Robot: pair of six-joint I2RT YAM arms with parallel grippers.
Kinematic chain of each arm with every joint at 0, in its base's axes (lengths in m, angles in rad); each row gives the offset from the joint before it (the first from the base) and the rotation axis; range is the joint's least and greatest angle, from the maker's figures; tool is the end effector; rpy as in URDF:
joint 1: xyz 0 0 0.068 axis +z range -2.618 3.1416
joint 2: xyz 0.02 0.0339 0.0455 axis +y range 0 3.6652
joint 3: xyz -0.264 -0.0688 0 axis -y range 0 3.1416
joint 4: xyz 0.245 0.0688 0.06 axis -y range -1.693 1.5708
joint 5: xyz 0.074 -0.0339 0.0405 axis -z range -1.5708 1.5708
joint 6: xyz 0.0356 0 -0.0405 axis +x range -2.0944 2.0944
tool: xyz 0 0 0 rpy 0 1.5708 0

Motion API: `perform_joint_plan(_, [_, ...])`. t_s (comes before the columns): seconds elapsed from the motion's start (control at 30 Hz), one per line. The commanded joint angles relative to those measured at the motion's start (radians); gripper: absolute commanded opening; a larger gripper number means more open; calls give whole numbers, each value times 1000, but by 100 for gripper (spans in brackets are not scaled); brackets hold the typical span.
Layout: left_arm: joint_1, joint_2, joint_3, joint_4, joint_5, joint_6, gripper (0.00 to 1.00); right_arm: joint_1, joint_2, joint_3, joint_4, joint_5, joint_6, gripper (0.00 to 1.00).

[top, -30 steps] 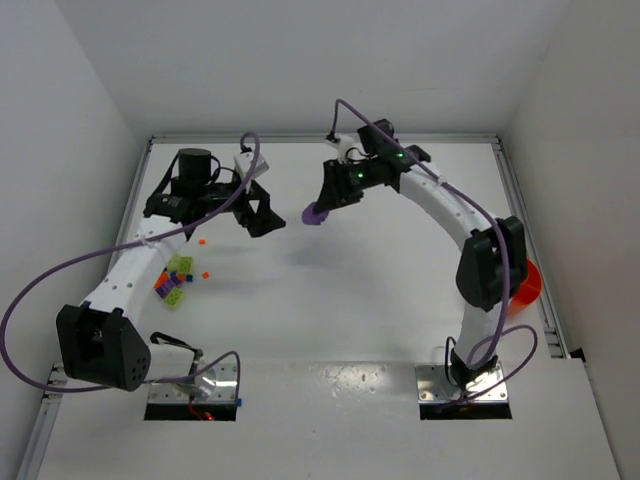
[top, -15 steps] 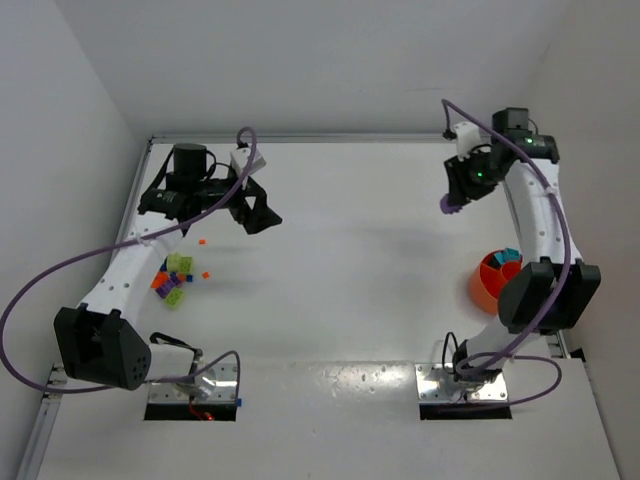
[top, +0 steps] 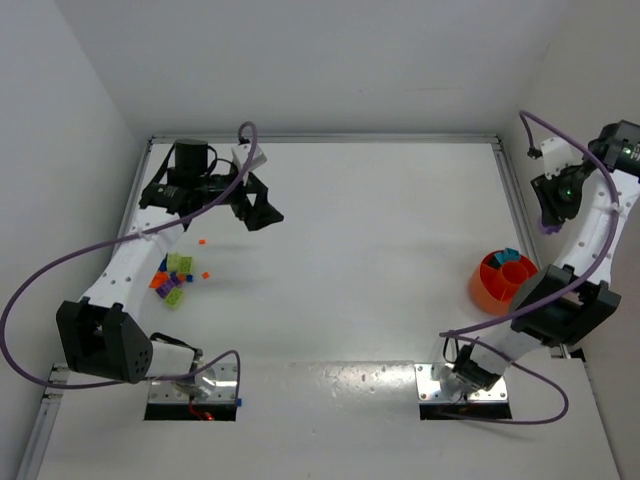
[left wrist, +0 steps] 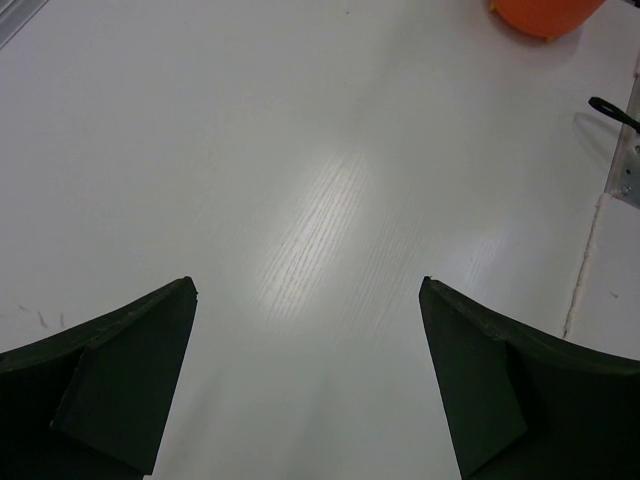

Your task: Sort the legos into containers by color

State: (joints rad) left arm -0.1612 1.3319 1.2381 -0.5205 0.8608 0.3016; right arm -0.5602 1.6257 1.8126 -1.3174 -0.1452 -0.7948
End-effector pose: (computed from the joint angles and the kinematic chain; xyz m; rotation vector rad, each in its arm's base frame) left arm 0.2785 -0.0726 0.3508 0.9225 1.8385 -0.8437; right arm 0.2659 -0.1607 0.3828 -0.3597 2.6766 -0.2258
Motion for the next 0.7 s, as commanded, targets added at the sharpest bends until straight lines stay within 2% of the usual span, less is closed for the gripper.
perform_joint_plan(0.0, [-7, 6, 56, 11, 40, -13, 100, -52, -47, -82, -86, 18, -128, 0])
perform_joint_plan(0.33, [-17, -3, 66, 2, 18, -33, 100, -165, -49, -213, -86, -54, -286, 0])
perform_joint_plan(0.47, [-17, -3, 66, -7, 9, -33, 100, -187, -69, -309, -66, -76, -297, 0])
perform_joint_plan(0.67, [-17, -3, 87, -16, 0, -33, 100, -187, -58, -361, -36, -108, -297, 0])
